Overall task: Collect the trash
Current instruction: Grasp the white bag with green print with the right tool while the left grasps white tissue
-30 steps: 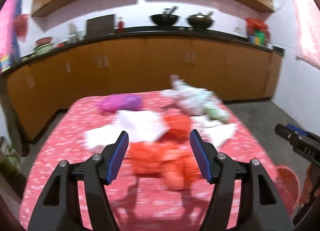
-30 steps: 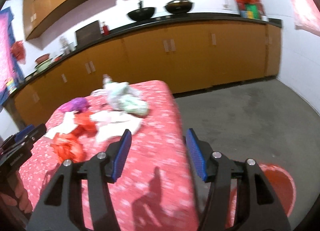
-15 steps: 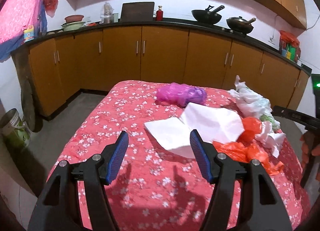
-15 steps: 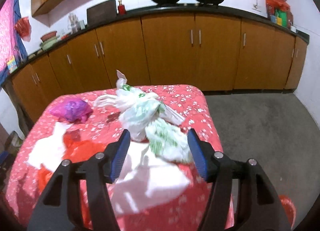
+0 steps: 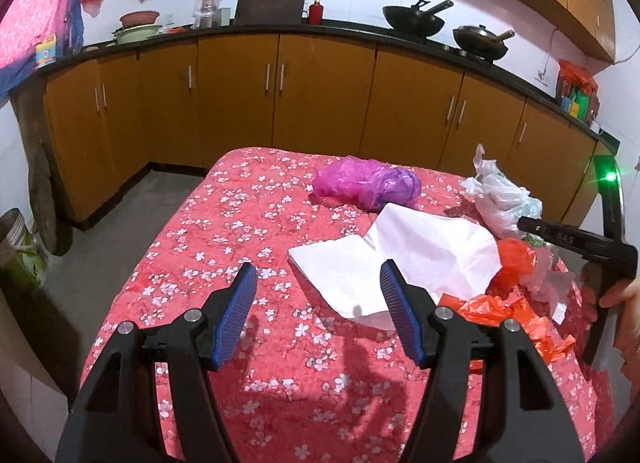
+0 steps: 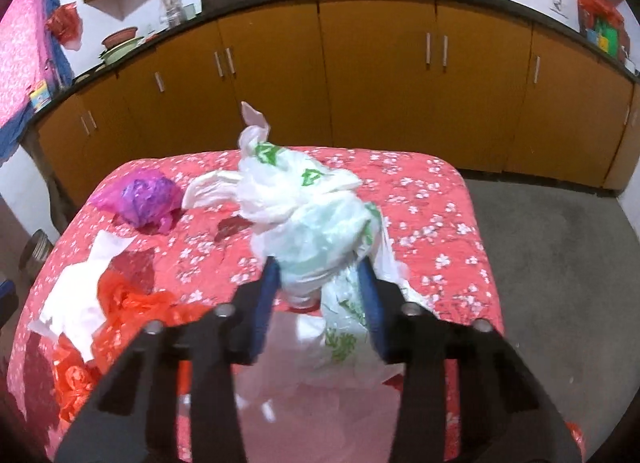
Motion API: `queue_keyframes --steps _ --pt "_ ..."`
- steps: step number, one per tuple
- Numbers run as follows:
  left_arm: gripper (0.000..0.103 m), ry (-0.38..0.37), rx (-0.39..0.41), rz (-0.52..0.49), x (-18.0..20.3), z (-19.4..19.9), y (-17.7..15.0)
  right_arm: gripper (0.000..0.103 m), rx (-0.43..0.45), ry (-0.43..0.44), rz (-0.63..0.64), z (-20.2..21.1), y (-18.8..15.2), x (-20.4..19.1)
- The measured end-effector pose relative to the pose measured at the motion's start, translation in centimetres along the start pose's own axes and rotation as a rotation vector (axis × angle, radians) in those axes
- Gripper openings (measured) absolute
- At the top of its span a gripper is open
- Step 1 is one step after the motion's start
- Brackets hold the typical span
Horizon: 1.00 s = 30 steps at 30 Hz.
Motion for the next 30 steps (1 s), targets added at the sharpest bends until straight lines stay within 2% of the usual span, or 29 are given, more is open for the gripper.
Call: queue_keyframes --steps 2,6,11,14,15,16,17,18,20,21,24,30 --pt "0.064 -0.010 -0.010 -0.012 0.3 -0.3 0.1 0.028 0.012 -0.001 0.006 0.3 -0.1 -0.2" --pt "0.064 -0.031 -0.045 -0.038 0.9 -1.4 0.4 0.027 0.028 0.007 -0.008 1.2 -0.2 -0.3" --pt "0.064 -0.070 -0.152 0.014 -0.1 -5.1 0.9 0.027 0.043 0.008 0.014 2.4 -0.4 -0.8" --pt "0.064 -0.067 -0.225 0.000 -0.1 -7.2 0.5 0.027 0.048 0.009 0.015 2.9 -0.4 -0.9" --pt "0.058 -0.062 -0.246 -0.015 0.0 -7.8 0.2 0.027 0.050 0.007 0.016 3.1 -0.3 -1.0" --pt "0.048 -0.065 -0.266 -0.024 0.1 -8.3 -0.2 0.027 0.053 0.005 0.018 3.2 -0.3 -0.9" --pt "0.046 -0.066 -0.271 -0.031 0.2 -8.6 -0.5 0.027 0.056 0.004 0.017 3.4 -0.3 -0.9" --pt "0.029 -0.059 -0.257 -0.043 0.3 -8.5 -0.5 0.027 0.059 -0.001 0.015 3.5 -0.2 -0.8" --pt "0.004 -0.072 -0.257 -0.047 0.3 -8.4 -0.7 0.027 0.063 -0.008 0.011 3.8 -0.2 -0.6" --pt "0.001 -0.087 -0.259 -0.035 0.3 -8.3 -0.8 0.027 0.066 -0.010 0.007 3.9 -0.2 -0.6" --pt "0.000 -0.076 -0.222 -0.048 0.1 -7.2 -0.8 0.027 0.082 -0.012 -0.008 4.8 -0.1 -0.4" --pt "0.000 -0.060 -0.087 -0.020 -1.4 -2.8 1.4 0.027 0.121 -0.009 -0.031 7.1 0.0 -0.2"
Point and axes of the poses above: each gripper's, at about its wrist camera, not at the fingertips, and z roughly against the way its jaws point, x to its right, y to its top, the point moved 5 cm from there along -z, roughly the way its jaws point, and after that the axes turned 9 degrees about -z, right-handed, at the moved point
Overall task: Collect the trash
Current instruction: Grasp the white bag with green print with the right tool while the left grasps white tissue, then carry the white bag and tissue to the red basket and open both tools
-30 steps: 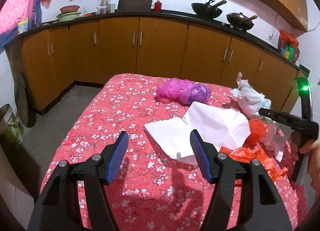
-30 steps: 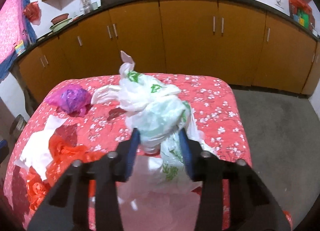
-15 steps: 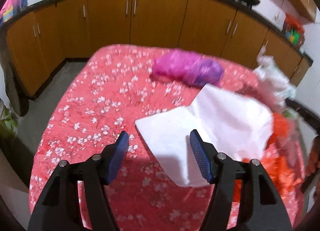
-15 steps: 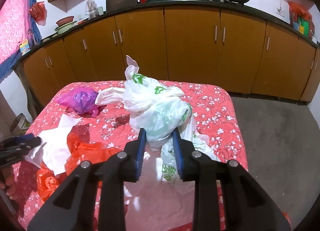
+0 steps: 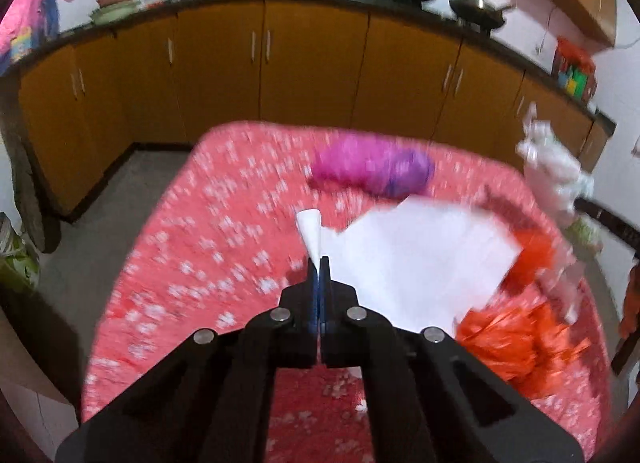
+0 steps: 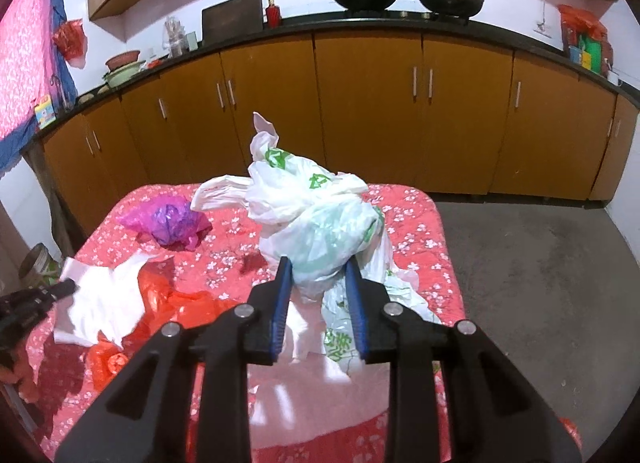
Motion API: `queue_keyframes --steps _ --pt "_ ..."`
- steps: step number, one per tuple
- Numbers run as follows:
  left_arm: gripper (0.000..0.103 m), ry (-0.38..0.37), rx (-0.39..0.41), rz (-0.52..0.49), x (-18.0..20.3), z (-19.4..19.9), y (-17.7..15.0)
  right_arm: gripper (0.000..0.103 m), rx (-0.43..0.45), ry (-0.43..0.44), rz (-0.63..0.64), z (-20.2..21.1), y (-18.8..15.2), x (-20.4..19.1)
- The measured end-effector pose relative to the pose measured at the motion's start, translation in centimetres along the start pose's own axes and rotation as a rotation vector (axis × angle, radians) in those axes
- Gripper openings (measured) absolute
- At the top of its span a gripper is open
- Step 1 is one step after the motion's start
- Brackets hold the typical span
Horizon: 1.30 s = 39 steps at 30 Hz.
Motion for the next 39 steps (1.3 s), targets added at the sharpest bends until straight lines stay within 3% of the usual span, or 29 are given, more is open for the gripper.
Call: queue_keyframes --steps 9,14,21,30,39 --pt "0.000 -0.017 0.151 -0.038 1.5 6.4 3.8 0.027 0.037 0.005 -0.018 4.4 -0.5 0.1" --pt "0.000 -0.061 0.190 -0.091 4.6 8.6 4.7 0.027 0.076 -0.010 -0.029 7.7 -0.9 0.7" --pt "0.000 -0.140 0.239 -0.174 9.6 11.3 5.4 0.027 0.162 -0.097 -0.017 12.5 -1.5 3.0" --pt "0.000 -0.313 0.249 -0.288 18.4 13.5 5.1 0.027 0.206 -0.190 -0.113 17.5 -4.4 9.5" --pt "0.000 -0.509 0.225 -0.433 30.1 14.2 3.6 0.027 0.197 -0.345 -0.270 21.7 -10.0 19.8"
Point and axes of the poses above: each gripper's, at about its wrist camera, not at the fingertips, and z roughly against the way its jaws point, x to its right, y to its top, the point moved 5 cm from there along -z, roughly the way its jaws point, and after that the axes turned 9 degrees about -z, right-handed, at the moved point
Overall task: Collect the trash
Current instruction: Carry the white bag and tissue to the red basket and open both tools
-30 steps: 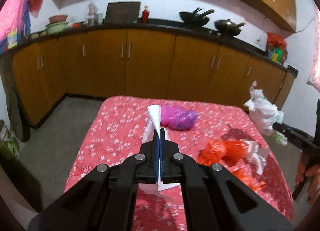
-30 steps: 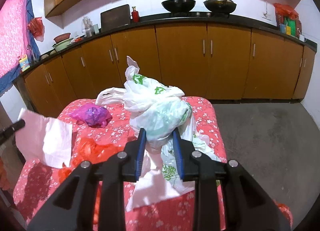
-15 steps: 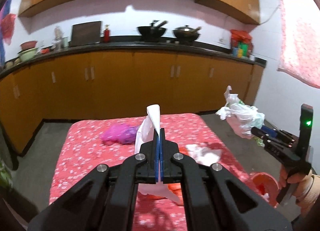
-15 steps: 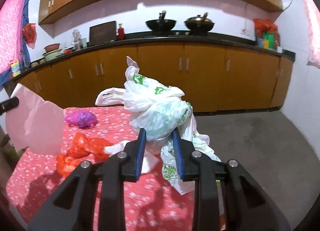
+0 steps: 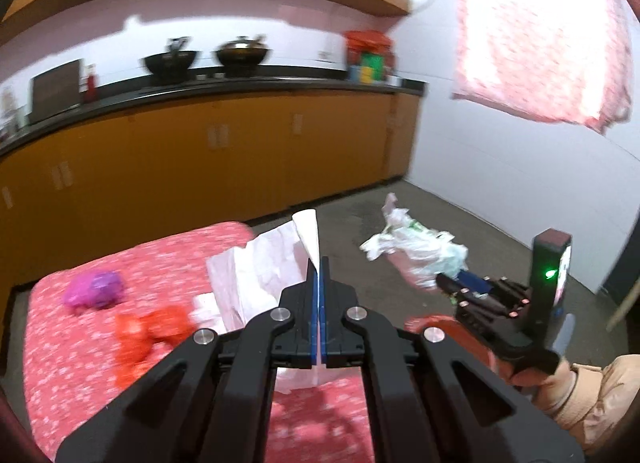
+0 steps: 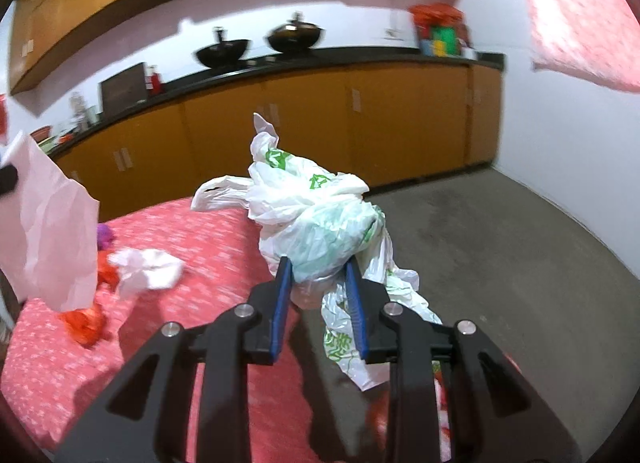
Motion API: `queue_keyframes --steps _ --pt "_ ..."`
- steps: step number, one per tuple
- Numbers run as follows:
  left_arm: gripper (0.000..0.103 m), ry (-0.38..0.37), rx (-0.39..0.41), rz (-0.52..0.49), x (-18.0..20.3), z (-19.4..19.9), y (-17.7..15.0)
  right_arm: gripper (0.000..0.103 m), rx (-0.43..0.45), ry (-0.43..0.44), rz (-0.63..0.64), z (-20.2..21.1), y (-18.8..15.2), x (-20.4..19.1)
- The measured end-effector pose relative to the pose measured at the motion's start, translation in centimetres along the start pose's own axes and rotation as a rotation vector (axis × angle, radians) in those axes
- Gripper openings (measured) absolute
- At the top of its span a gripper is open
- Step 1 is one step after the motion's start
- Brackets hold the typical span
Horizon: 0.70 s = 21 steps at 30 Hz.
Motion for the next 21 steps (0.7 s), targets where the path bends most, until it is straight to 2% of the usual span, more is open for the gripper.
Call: queue_keyframes --steps 6,10,21 --pt "0.000 -0.111 -0.002 -0.058 6.5 -3.4 1.0 0.027 0.003 -0.101 -0.046 0.8 -1.6 6.2" --pt "0.000 -0.156 -0.008 -0.085 9.7 -5.3 1.0 0.027 -0.002 -0.168 -0.083 1.3 -2.4 10.3" --pt "0.000 -0.297 -0.090 -0.108 18.5 -11.2 -1.7 0.027 -0.049 -0.314 -0.184 1.6 -5.6 19.5"
Point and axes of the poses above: each gripper's, at about its wrist camera, not at the fingertips, and z roughly against the way its jaws point, x to its right, y to its top, the point moved 5 cm from there along -z, roughly the way its jaws point, and after that the axes turned 9 degrees about -z, right-handed, at the moved point
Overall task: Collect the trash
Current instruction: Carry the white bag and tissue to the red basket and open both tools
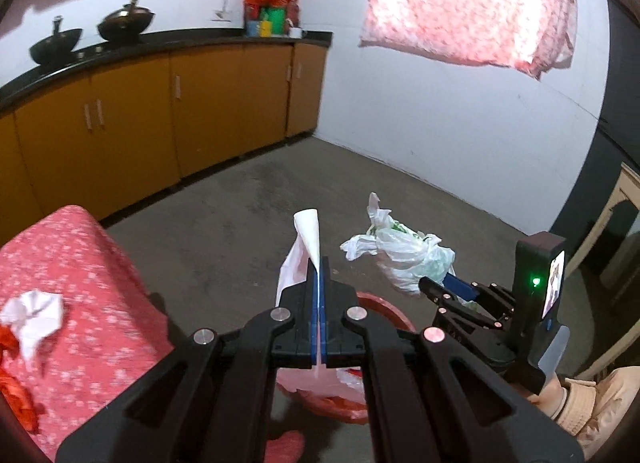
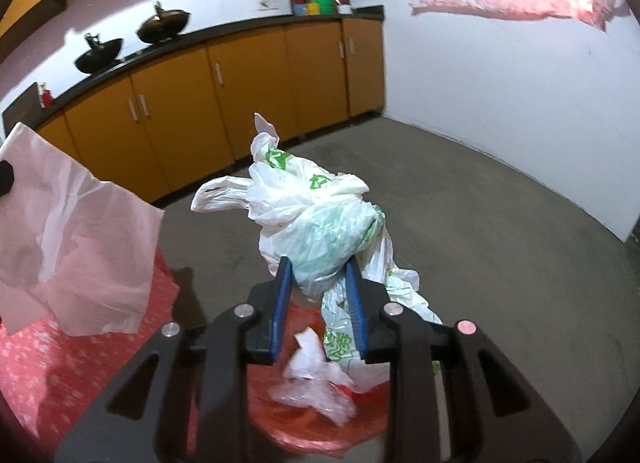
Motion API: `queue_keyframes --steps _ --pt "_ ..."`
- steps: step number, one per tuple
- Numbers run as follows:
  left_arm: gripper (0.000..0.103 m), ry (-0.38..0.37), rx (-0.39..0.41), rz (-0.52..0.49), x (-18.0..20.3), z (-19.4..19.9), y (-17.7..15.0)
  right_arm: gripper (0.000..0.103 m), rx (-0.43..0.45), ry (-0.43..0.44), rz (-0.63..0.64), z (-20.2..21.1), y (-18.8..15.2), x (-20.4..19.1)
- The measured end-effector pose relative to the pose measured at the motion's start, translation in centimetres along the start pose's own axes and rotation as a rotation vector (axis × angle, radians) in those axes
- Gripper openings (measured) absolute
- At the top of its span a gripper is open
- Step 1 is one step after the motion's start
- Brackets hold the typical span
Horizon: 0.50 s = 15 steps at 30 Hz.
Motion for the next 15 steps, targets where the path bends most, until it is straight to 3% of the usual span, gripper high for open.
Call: queue_keyframes --steps 8,15 --pt "0.000 -0.021 -0.039 -0.023 2.8 -4.2 -1.0 0.027 -0.046 -0.059 -0.015 -2.2 -2.5 2.9" --pt "0.000 -0.007 -0.119 -0.041 4.2 -8.2 -3.5 0.027 -0.099 -0.097 -0.025 -4.4 -4.7 3.8"
Point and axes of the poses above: each gripper's, at about its wrist camera, not at the fingertips, and z roughly against the way its jaws point, x to its right, y to its top, the point moved 5 cm from there along -z, roughly the way its jaws point, and after that the axes turned 9 degrees about -z, right-handed, at the moved point
